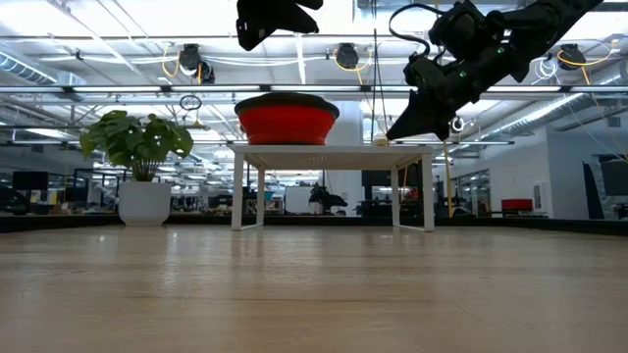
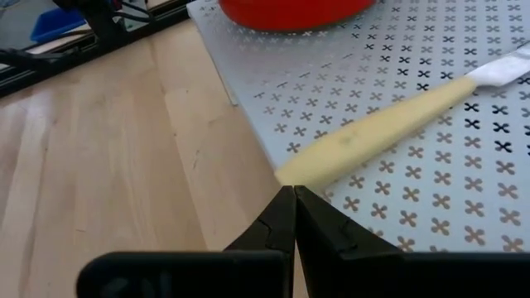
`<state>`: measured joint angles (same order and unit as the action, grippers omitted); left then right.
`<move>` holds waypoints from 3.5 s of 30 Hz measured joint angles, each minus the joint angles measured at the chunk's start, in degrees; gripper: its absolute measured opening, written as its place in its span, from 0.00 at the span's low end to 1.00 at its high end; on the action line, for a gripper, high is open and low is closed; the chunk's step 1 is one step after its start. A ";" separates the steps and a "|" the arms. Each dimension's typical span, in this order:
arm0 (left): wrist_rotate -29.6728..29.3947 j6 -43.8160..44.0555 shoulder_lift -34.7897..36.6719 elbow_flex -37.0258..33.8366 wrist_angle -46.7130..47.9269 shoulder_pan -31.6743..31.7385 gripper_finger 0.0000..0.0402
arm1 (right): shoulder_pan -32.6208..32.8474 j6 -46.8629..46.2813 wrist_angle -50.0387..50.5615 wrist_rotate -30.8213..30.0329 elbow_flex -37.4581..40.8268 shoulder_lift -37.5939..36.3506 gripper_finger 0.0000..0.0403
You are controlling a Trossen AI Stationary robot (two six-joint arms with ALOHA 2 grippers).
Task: Pick & Place Fruit
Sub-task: Put the yellow knife on the shelf, then return to Home Position
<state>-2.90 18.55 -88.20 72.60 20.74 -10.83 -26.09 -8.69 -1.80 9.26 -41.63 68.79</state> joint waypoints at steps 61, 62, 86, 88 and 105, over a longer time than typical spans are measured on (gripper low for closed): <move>3.47 0.72 0.13 0.00 -1.30 -3.10 0.34 | 2.43 -2.56 -0.76 -1.78 -0.48 -2.44 0.00; 5.45 -1.57 0.62 0.00 -0.90 -3.49 0.34 | 2.66 -2.36 0.87 -1.77 -0.89 -3.96 0.00; 0.74 -9.24 35.13 -22.89 -7.18 -5.33 0.34 | 4.09 1.91 22.59 4.52 -1.81 -39.96 0.00; -0.09 -9.11 38.42 -25.88 -7.67 -5.33 0.34 | 4.09 1.91 24.30 4.52 -1.81 -41.24 0.00; -6.02 -8.57 61.35 -46.89 -13.15 -5.27 0.34 | 4.09 -4.34 32.42 4.50 1.40 -46.56 0.00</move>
<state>-8.91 9.98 -26.86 25.71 7.59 -16.10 -22.00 -13.03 30.62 13.76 -40.23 22.23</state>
